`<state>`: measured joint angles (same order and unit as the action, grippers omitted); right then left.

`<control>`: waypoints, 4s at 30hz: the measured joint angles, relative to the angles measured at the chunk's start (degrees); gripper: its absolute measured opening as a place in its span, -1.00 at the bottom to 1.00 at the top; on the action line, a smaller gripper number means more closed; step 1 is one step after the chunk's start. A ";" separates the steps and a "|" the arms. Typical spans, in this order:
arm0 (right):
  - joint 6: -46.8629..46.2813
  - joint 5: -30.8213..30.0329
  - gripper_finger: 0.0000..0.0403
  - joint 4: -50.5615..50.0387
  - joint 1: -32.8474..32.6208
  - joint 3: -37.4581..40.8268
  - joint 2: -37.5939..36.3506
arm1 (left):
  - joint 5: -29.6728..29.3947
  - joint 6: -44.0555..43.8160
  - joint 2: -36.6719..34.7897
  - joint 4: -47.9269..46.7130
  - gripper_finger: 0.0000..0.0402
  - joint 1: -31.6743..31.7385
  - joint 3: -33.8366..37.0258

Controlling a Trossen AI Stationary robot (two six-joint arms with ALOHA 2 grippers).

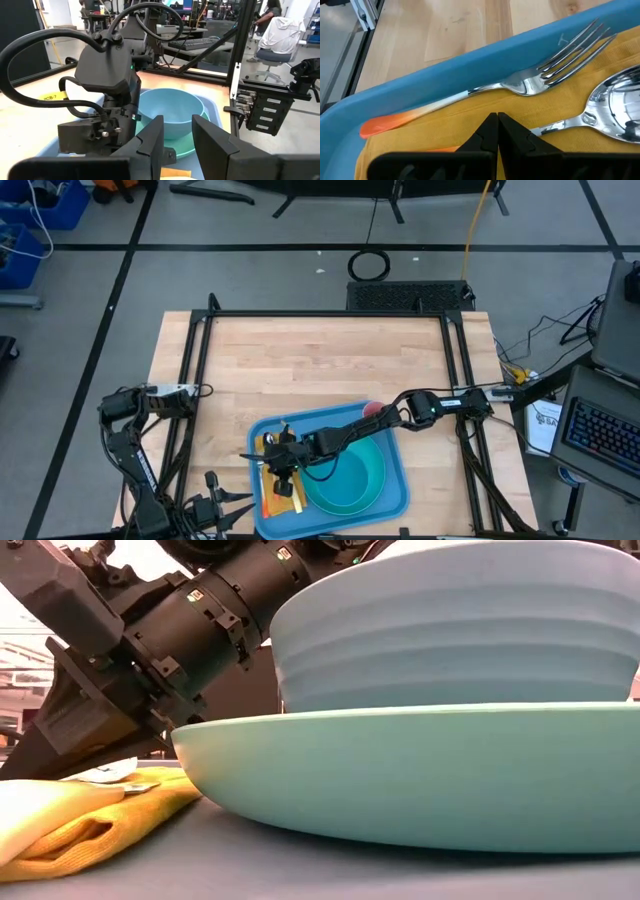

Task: Set up tray
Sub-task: Move the serving tray to the center of the table

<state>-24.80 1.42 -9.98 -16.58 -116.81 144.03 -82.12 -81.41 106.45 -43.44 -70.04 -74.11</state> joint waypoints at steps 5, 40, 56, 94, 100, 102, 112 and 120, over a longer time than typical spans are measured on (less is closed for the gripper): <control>-1.64 0.15 -1.00 -1.04 -0.26 0.00 0.00 | 0.06 -0.09 0.00 0.05 -0.48 0.00 0.00; -0.20 4.76 -1.00 9.19 -2.14 0.11 -1.61 | 0.63 0.02 0.04 0.22 -0.48 0.15 0.02; 0.82 10.11 -1.00 12.79 -2.58 0.13 -0.22 | 2.48 -0.39 0.09 1.99 -0.48 0.56 0.02; -50.41 -28.05 -0.72 -4.55 -21.72 79.54 -79.66 | 7.49 4.84 0.07 3.53 -0.48 6.26 0.02; -60.07 -28.26 -0.33 2.89 -24.56 89.67 -83.49 | 9.25 5.87 0.07 2.93 -0.48 7.66 0.02; -63.29 -28.10 -0.25 2.78 -25.33 91.47 -83.56 | 9.74 6.12 0.07 2.97 -0.48 7.94 0.02; -74.34 -23.42 -0.25 2.51 -27.92 96.12 -82.27 | 10.25 5.98 0.04 3.11 -0.48 8.01 0.02; -71.76 -19.37 -0.27 12.42 -28.14 96.17 -74.28 | 10.95 4.56 0.04 3.44 -0.48 7.98 0.02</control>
<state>-96.56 -17.96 2.44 -44.71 -20.64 69.74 -71.17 -76.84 106.50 -40.00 -62.06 -74.08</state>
